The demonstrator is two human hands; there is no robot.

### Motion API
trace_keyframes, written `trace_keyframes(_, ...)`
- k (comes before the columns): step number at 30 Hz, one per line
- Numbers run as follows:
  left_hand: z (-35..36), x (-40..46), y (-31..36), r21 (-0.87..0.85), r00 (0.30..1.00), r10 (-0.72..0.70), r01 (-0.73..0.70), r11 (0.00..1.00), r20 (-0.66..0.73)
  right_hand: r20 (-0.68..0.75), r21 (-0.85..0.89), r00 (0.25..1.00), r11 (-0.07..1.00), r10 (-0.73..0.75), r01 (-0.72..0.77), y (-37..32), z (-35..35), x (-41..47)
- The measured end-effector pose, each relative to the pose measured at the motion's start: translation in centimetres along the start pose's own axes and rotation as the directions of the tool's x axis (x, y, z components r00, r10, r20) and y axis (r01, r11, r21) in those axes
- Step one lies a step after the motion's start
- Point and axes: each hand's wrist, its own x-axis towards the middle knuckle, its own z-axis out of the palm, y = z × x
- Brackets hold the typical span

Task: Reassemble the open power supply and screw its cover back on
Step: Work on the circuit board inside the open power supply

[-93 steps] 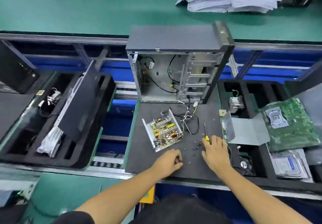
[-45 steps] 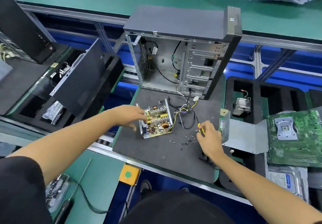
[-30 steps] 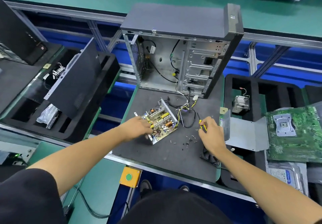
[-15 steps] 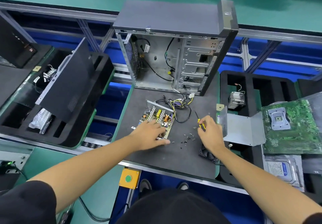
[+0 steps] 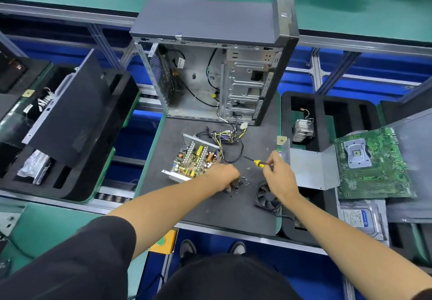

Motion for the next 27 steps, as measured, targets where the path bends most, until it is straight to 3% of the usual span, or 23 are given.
trace_keyframes(4, 0.5, 0.6, 0.0, -0.260, 0.996, -0.091, 0.094, 0.961, 0.022, 0.004, 0.000, 1.000, 1.000, 0.011, -0.011, 0.5, -0.5, -0.1)
trace_keyframes(9, -0.4, 0.9, -0.5, -0.406, 0.988, -0.146, 0.111, 0.907, -0.057, -0.030, 0.065, 1.000, 0.998, 0.001, 0.001, 0.7, -1.1, 0.0)
trace_keyframes(13, 0.2, 1.3, -0.9, -0.440, 0.978, -0.144, 0.065, 0.896, -0.149, -0.034, 0.084, 0.999, 0.996, -0.008, 0.011, 1.0, -1.4, 0.2)
trace_keyframes(23, 0.0, 1.3, -0.2, -0.288, 0.989, -0.078, 0.038, 0.957, -0.127, -0.016, 0.045, 0.999, 0.998, -0.042, 0.042, 1.4, -1.4, 0.8)
trace_keyframes(27, 0.9, 1.2, -0.6, -0.332, 0.949, -0.102, -0.003, 0.943, -0.299, 0.002, 0.039, 1.000, 0.999, -0.030, 0.030, 1.8, -1.7, 1.0)
